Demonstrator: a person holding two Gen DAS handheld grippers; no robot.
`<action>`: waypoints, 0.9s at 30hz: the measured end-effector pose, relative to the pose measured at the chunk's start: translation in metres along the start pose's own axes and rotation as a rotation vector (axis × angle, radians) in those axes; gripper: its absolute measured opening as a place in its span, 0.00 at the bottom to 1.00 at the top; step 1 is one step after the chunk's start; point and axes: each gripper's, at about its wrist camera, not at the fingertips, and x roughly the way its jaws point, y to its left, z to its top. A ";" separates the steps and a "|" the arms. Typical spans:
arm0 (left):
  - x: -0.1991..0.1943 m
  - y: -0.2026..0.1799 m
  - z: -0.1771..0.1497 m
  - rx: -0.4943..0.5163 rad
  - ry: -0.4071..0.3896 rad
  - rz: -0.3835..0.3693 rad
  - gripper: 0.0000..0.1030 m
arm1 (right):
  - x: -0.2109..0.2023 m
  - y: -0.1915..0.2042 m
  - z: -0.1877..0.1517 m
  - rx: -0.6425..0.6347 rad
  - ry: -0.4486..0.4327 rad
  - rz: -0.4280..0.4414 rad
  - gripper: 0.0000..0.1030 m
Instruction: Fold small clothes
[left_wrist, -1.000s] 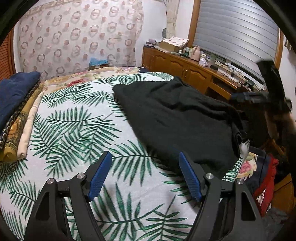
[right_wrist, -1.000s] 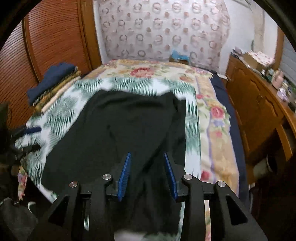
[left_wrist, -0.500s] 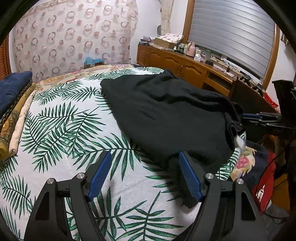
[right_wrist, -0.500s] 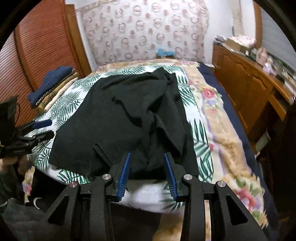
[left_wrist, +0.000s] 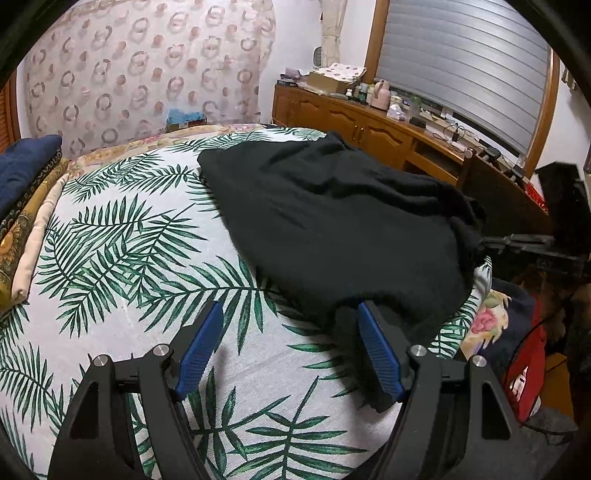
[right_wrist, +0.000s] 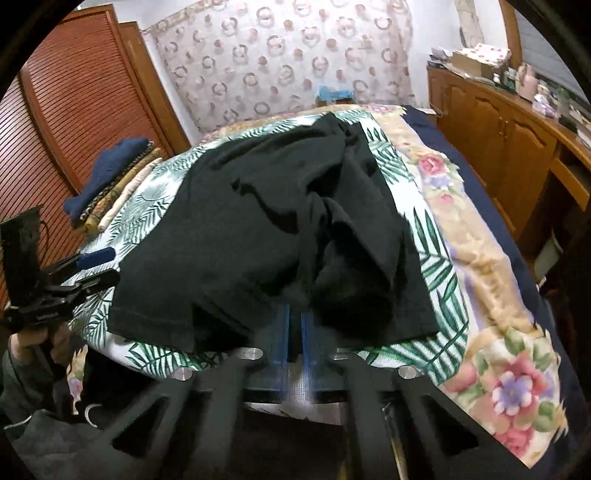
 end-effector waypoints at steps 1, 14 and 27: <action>0.000 0.000 0.000 0.000 0.000 -0.001 0.73 | -0.007 0.000 0.002 -0.009 -0.021 0.004 0.05; 0.002 -0.006 -0.002 0.012 0.010 -0.014 0.73 | -0.049 -0.037 -0.013 -0.036 -0.042 -0.146 0.04; -0.001 -0.007 0.006 0.012 -0.024 0.010 0.73 | -0.059 -0.030 0.034 -0.063 -0.153 -0.116 0.37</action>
